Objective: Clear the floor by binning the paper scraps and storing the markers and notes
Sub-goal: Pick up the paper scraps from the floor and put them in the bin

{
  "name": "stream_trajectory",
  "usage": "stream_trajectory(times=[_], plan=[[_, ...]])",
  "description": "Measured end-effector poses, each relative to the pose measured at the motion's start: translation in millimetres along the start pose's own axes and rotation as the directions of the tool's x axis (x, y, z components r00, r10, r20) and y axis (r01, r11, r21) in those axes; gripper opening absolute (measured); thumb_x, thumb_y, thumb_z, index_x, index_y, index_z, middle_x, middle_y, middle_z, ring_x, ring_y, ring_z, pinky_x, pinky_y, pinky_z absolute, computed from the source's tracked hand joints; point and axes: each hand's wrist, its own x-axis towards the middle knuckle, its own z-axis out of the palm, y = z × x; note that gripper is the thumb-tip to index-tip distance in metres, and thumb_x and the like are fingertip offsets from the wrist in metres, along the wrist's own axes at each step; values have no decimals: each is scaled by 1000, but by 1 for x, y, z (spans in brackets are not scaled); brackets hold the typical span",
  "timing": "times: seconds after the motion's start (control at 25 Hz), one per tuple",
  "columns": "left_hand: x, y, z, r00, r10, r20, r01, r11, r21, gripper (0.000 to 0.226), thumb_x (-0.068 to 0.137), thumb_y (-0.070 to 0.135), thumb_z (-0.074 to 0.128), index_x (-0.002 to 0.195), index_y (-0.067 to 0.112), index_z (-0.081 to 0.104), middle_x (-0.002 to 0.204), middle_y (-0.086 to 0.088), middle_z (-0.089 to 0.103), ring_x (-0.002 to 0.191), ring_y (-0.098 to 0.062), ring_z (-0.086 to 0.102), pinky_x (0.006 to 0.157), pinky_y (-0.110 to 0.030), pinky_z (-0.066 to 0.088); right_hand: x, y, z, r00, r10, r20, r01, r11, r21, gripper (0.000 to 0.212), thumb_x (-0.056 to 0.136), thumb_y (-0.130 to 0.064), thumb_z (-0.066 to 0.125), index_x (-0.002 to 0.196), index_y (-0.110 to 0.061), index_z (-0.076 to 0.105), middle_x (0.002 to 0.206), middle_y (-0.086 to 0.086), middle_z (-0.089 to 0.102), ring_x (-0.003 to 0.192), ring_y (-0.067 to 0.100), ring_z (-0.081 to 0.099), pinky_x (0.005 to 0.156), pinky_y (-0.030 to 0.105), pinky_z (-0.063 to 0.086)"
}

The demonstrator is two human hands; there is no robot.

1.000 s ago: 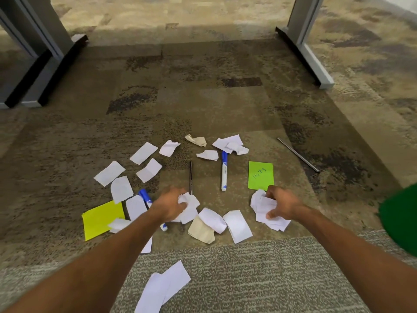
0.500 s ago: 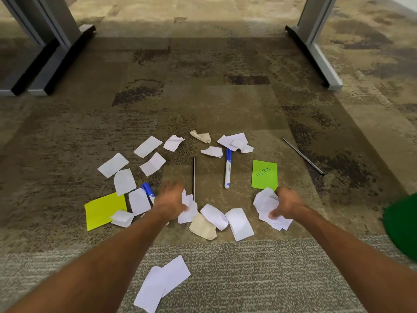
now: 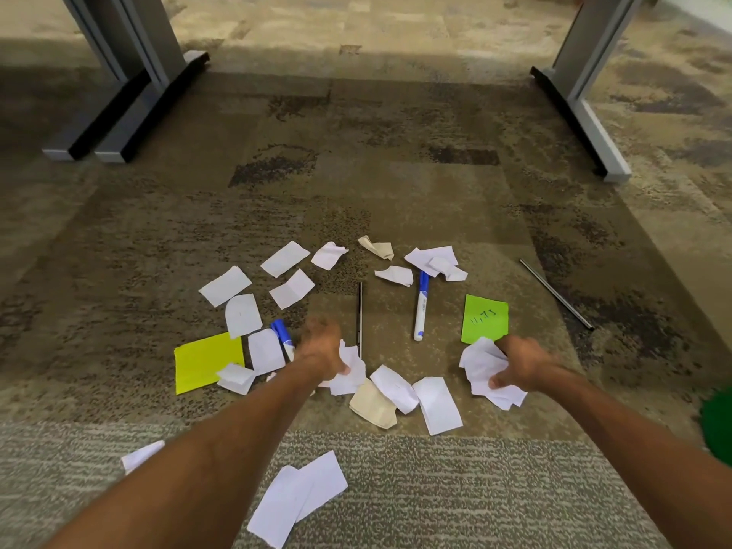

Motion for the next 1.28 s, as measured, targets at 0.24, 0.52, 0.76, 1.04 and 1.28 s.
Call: stream_trajectory(times=[0.24, 0.52, 0.76, 1.04, 1.28], plan=[[-11, -3, -7, 986, 103, -130, -71, 971, 228, 48, 75, 41, 74, 114, 17, 58, 131, -12, 44, 126, -31, 35, 102, -48, 30, 1, -13, -19, 997, -63, -41, 67, 994, 91, 40, 72, -22, 77, 104, -5, 60, 105, 13, 67, 98, 28, 62, 68, 27, 44], [-29, 1, -53, 969, 239, -59, -245, 959, -145, 19, 84, 8, 55, 76, 20, 42, 92, -8, 53, 81, -21, 49, 67, -35, 43, -7, -38, -55, 891, -295, -345, 318, 948, 9, 13, 73, -5, 63, 72, -12, 52, 115, 12, 54, 104, 30, 56, 75, 29, 43], [-48, 42, -94, 836, 509, -205, -456, 852, 257, 60, 89, -3, 51, 140, 21, 28, 132, -19, 54, 117, -36, 57, 92, -48, 52, -42, -50, -99, 670, -583, -460, 307, 782, -543, 27, 71, 6, 61, 96, -5, 64, 155, 18, 28, 146, 33, 21, 119, 46, 23], [-72, 125, -118, 230, 937, -264, -575, 350, 740, 46, 81, 16, 38, 115, 19, 70, 120, 3, 70, 110, -11, 66, 88, -26, 56, -106, 7, -136, 569, -556, -605, 172, 801, -574, 11, 70, -10, 73, 75, -15, 65, 145, 15, 47, 134, 31, 45, 104, 50, 45], [-90, 246, -106, 84, 984, -159, -589, 177, 788, 48, 80, 17, 37, 116, 22, 69, 122, 6, 68, 112, -16, 66, 88, -37, 57, -163, 104, -135, 641, -303, -705, -70, 892, -447, 21, 60, -7, 82, 69, -13, 65, 132, 16, 60, 122, 31, 58, 93, 48, 53]])
